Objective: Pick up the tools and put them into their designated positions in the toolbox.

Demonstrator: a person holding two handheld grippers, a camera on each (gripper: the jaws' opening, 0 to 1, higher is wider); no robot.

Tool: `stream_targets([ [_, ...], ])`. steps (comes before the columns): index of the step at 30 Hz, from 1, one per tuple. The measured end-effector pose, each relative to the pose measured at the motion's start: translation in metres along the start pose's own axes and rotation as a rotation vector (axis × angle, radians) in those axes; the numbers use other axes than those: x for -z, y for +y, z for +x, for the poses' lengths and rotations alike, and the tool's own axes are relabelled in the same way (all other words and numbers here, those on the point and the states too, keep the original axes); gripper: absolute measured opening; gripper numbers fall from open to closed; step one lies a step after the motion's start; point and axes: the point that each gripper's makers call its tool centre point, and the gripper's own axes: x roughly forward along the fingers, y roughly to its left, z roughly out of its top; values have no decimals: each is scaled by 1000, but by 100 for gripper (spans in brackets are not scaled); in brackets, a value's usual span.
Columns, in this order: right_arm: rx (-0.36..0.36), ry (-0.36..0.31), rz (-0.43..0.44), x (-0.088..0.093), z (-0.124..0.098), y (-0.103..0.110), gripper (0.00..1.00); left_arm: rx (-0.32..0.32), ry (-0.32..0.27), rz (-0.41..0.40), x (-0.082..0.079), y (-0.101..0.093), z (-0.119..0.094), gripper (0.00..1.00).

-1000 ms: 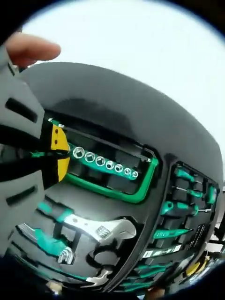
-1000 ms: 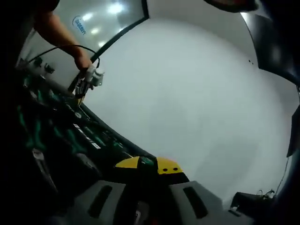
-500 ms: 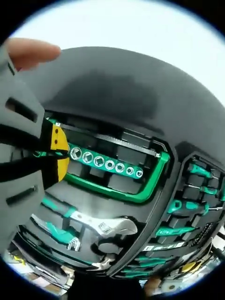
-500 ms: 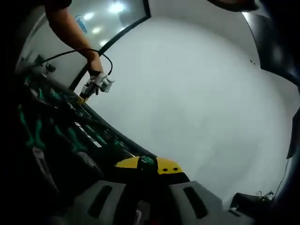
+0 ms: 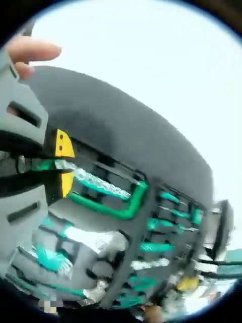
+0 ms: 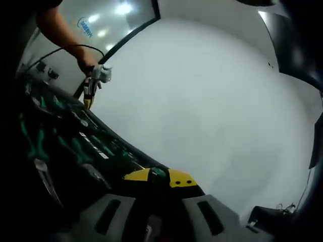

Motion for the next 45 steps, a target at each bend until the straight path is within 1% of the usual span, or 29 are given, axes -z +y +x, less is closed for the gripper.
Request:
stream_targets([
  [2, -8, 14, -15, 3, 1, 3, 9, 47, 0, -23, 4, -9, 5, 0],
  [4, -7, 9, -24, 1, 1, 3, 9, 22, -49, -12, -3, -5, 8, 0],
  [6, -3, 5, -20, 0, 0, 2, 9, 7, -50, -12, -5, -1, 4, 0],
  [8, -2, 16, -22, 3, 1, 2, 9, 19, -103, -53, -16, -3, 3, 0],
  [10, -1, 18, -27, 3, 1, 2, 9, 26, -95, -31, -16, -7, 7, 0],
  [12, -1, 15, -27, 2, 1, 2, 9, 28, -13, 0, -2, -9, 12, 0],
  [13, -3, 20, -32, 3, 1, 3, 9, 17, -65, 14, -10, -6, 14, 0],
  [18, -11, 21, -50, 3, 2, 6, 9, -10, -78, -12, -11, -5, 13, 0],
  [19, -9, 21, -48, 3, 2, 5, 9, -25, -78, -22, -6, -3, 8, 0],
  [20, -7, 24, -47, 4, 2, 4, 9, -56, -76, -79, 0, 3, 1, 0],
  [22, -7, 27, -41, 6, 2, 3, 9, -142, -162, -196, 9, 21, -23, 0],
  [23, -6, 26, -41, 6, 2, 2, 9, -211, -295, -343, 19, 33, -53, 0],
  [25, -8, 19, -39, 5, 2, 3, 9, -323, -480, -632, 47, 54, -95, 6],
  [26, -7, 18, -47, 5, 2, 4, 9, -420, -600, -798, 81, 60, -130, 12],
  [27, -8, 19, -56, 5, 2, 4, 9, -504, -674, -876, 106, 63, -151, 20],
  [28, -12, 21, -69, 6, 2, 5, 9, -663, -768, -963, 154, 75, -183, 30],
  [29, -14, 19, -71, 5, 3, 6, 9, -770, -827, -1007, 182, 73, -200, 36],
  [30, -21, 14, -69, 4, 3, 7, 9, -850, -823, -1014, 219, 55, -211, 40],
  [31, -24, 12, -69, 4, 2, 8, 9, -913, -807, -1083, 248, 46, -215, 42],
  [32, -27, 12, -70, 3, 2, 8, 9, -958, -759, -1177, 275, 23, -208, 42],
  [34, -33, 16, -72, 4, 2, 10, 10, -943, -705, -1264, 309, 5, -188, 44],
  [36, -33, 22, -83, 5, 3, 10, 10, -915, -661, -1285, 328, 2, -169, 47],
  [37, -32, 22, -85, 5, 3, 9, 10, -906, -629, -1283, 333, 0, -158, 52],
  [38, -30, 22, -83, 5, 2, 9, 10, -928, -571, -1239, 344, 2, -143, 61],
  [39, -28, 22, -84, 5, 2, 9, 10, -947, -530, -1215, 353, 2, -134, 76],
  [40, -21, 24, -93, 5, 2, 8, 10, -937, -509, -1223, 358, 4, -117, 85],
  [42, -11, 34, -107, 7, 2, 6, 10, -841, -494, -1287, 355, -3, -91, 86],
  [43, -9, 35, -110, 7, 1, 6, 10, -836, -476, -1326, 359, -4, -85, 84],
  [45, 0, 44, -120, 8, 1, 5, 10, -926, -418, -1218, 371, 12, -87, 77],
])
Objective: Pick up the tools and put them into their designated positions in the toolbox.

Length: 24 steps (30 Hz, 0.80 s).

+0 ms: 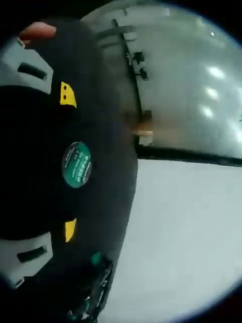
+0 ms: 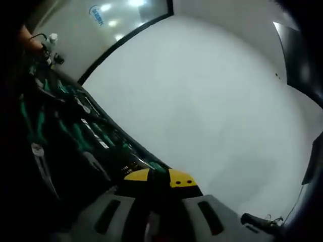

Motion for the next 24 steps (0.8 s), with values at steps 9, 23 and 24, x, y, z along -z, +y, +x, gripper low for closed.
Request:
stream_targets([
  [9, -24, 18, -55, -2, -1, 9, 10, 99, 60, -90, 1, -29, -12, 32],
  [23, -21, 8, -12, -4, -2, 5, 10, 787, 15, 60, -54, -344, -213, 32],
  [24, -22, 6, -11, -4, -2, 5, 10, 805, 29, 88, -42, -365, -219, 32],
])
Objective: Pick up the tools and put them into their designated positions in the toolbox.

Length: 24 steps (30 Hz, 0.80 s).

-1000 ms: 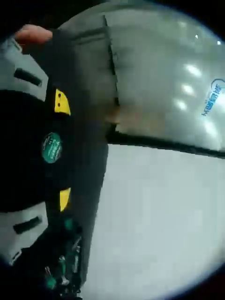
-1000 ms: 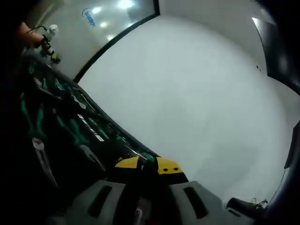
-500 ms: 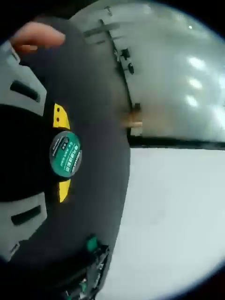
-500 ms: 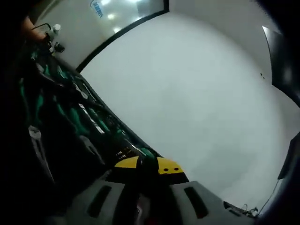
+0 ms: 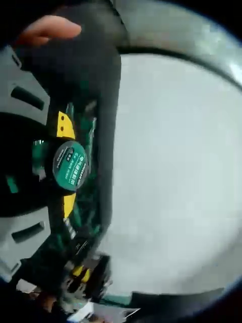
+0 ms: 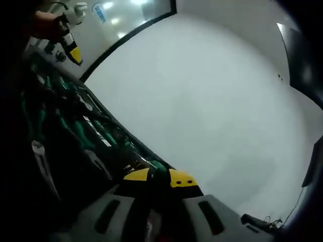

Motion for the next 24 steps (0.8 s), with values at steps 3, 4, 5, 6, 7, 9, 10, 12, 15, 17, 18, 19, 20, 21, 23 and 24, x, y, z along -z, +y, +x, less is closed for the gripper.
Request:
stream_targets([
  [3, 3, -5, 15, 0, 0, -2, 10, -2, 45, 28, 20, -18, 25, 32],
  [4, 3, -7, 23, 0, 0, -3, 10, -18, 67, -3, 25, -19, 27, 32],
  [5, 4, -8, 27, 0, 0, -4, 10, -8, 89, -32, 30, -23, 33, 32],
  [6, 5, -10, 31, 0, -1, -4, 10, 7, 82, -32, 30, -25, 39, 32],
  [7, 5, -11, 34, 0, -1, -4, 10, 3, 78, -35, 32, -25, 43, 32],
  [9, 4, -14, 37, -1, -2, -5, 10, -5, 97, 65, 39, -30, 42, 35],
  [10, 4, -14, 38, 0, -1, -5, 10, -26, 103, 93, 39, -25, 37, 37],
  [12, 2, -13, 41, 0, -1, -5, 10, -45, 48, 107, 29, -22, 25, 37],
  [15, 1, -13, 43, 0, -2, -5, 10, -108, 27, -43, 17, -11, -1, 29],
  [17, -4, -14, 40, -1, -2, -4, 10, -94, 26, 68, 14, -5, 13, 4],
  [18, -6, -16, 39, -1, -2, -3, 10, -88, 61, 71, 18, -2, 20, 4],
  [19, -9, -19, 38, -2, -2, -3, 10, -78, 104, 93, 24, -7, 30, 4],
  [20, -11, -20, 39, -2, -2, -2, 10, -45, 130, 134, 26, -12, 37, 4],
  [21, -14, -21, 40, -2, -2, -2, 10, -40, 120, 137, 25, -18, 48, 4],
  [23, -11, -18, 37, -2, -3, -3, 10, -36, 116, 214, 30, -27, 58, 4],
  [24, -8, -18, 38, -1, -2, -3, 10, -59, 108, 255, 32, -22, 64, 4],
])
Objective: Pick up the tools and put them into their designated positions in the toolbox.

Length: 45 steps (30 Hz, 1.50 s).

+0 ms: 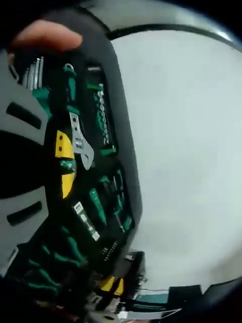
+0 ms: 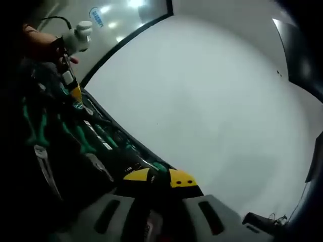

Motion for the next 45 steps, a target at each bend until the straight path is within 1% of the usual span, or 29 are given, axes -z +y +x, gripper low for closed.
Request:
stream_targets([
  [1, 6, 1, 4, 1, 0, -1, 10, -40, 32, -13, 8, 7, 2, 3],
  [2, 9, 1, 7, 1, 1, -2, 10, 15, 3, -66, 0, 0, 7, 0],
  [3, 11, 2, 10, 2, 1, -3, 10, 40, 24, -137, 1, -4, 7, 0],
  [5, 16, 2, 17, 3, 2, -4, 10, 30, 3, -40, 1, -6, 0, 0],
  [8, 12, 0, 20, 3, 2, -4, 10, 11, -29, 2, 3, -3, 1, 0],
  [9, 12, 0, 18, 3, 2, -4, 10, 14, -8, -25, 4, 2, -3, 0],
  [10, 13, -6, 22, 1, 1, -5, 10, 5, -30, -77, -2, 11, -13, 3],
  [11, 15, -12, 32, 0, 0, -6, 10, -18, -102, -136, -13, 25, -27, 3],
  [13, 16, -24, 63, -2, -2, -9, 10, -93, -325, -248, -43, 64, -67, 1],
  [15, 18, -27, 82, -2, -1, -10, 10, -184, -530, -306, -64, 108, -114, 11],
  [16, 14, -28, 90, -2, -1, -10, 10, -226, -580, -299, -65, 126, -132, 20],
  [18, -11, -44, 116, -4, 0, -6, 10, -263, -585, -257, -47, 147, -155, 29],
  [19, -25, -52, 120, -6, 0, -4, 10, -244, -591, -236, -41, 149, -161, 29],
  [21, -46, -61, 127, -7, 1, 0, 10, -259, -579, -219, -21, 166, -170, 31],
  [24, -56, -68, 135, -8, 2, 2, 10, -216, -560, -275, 11, 187, -170, 35],
  [27, -74, -79, 151, -10, 1, 4, 10, -140, -567, -377, 30, 192, -165, 37],
  [30, -123, -105, 238, -13, 1, 5, 11, -28, -656, -490, 31, 191, -171, 34],
  [31, -126, -110, 268, -13, 0, 2, 11, -17, -673, -500, 32, 191, -171, 33],
  [32, -129, -119, 303, -14, -1, 0, 11, 3, -619, -517, 36, 189, -167, 30],
  [33, -148, -137, 375, -16, -1, -4, 11, 34, -612, -529, 34, 185, -166, 26],
  [35, -165, -156, 475, -13, 2, -12, 13, 74, -711, -454, 21, 173, -175, 26],
  [36, -167, -158, 529, -12, 2, -17, 14, 90, -715, -402, 20, 166, -175, 26],
  [37, -173, -162, 623, -10, 2, -23, 14, 124, -684, -337, 22, 152, -172, 26],
  [39, -181, -157, 737, -3, 1, -33, 16, 154, -616, -329, 29, 143, -164, 28],
  [40, -199, -145, 759, -1, 1, -33, 17, 149, -611, -336, 30, 150, -161, 27],
  [41, -221, -145, 792, -3, -2, -33, 19, 145, -604, -326, 30, 148, -161, 25],
  [42, -252, -156, 809, -7, -3, -32, 21, 141, -594, -262, 32, 144, -160, 24],
  [44, -365, -210, 860, -25, -5, -23, 27, 184, -622, -163, 27, 129, -161, 25],
  [45, -378, -220, 834, -31, -6, -21, 36, 192, -622, -123, 24, 113, -165, 25],
])
